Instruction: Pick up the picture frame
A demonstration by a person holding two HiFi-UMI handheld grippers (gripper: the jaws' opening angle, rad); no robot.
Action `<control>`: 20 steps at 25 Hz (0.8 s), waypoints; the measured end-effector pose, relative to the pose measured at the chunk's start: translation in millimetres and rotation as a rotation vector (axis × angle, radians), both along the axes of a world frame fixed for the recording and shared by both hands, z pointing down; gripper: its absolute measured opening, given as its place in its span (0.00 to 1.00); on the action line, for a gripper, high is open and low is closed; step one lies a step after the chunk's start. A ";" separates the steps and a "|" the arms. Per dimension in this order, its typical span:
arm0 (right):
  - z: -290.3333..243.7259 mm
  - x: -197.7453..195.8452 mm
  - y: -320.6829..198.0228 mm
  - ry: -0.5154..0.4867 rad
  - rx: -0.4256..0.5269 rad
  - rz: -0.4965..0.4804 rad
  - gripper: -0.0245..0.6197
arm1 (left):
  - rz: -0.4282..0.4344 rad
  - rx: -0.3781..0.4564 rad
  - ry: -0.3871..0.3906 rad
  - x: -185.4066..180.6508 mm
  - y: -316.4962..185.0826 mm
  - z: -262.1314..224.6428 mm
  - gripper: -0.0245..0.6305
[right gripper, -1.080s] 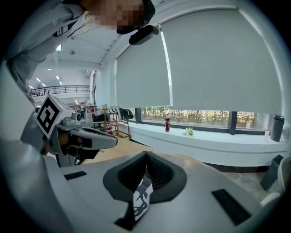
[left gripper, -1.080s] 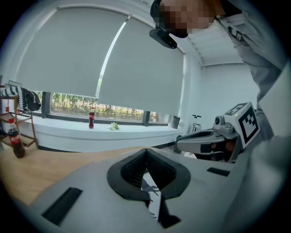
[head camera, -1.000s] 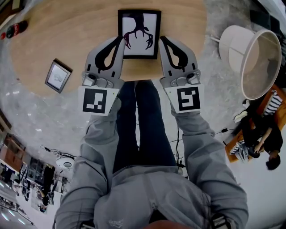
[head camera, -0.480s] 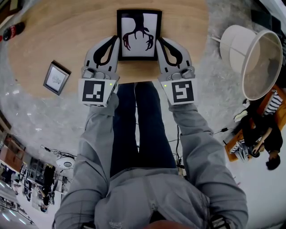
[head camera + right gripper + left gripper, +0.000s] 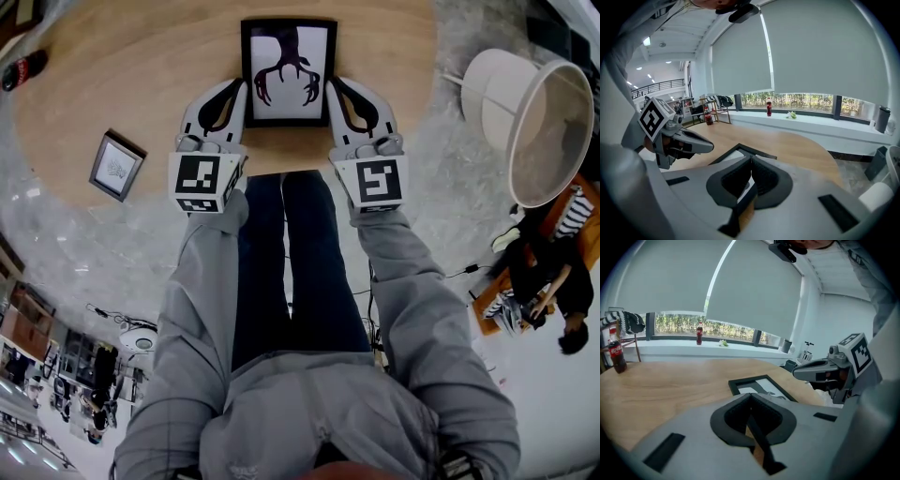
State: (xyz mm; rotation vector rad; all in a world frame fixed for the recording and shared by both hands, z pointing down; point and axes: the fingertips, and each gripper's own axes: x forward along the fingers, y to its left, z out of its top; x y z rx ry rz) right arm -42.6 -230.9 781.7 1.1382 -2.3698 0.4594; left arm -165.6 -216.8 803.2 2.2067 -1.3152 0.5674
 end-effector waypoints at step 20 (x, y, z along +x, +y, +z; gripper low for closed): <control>15.5 14.9 1.1 0.015 -0.034 0.017 0.09 | -0.002 -0.194 -0.062 5.8 7.2 48.0 0.24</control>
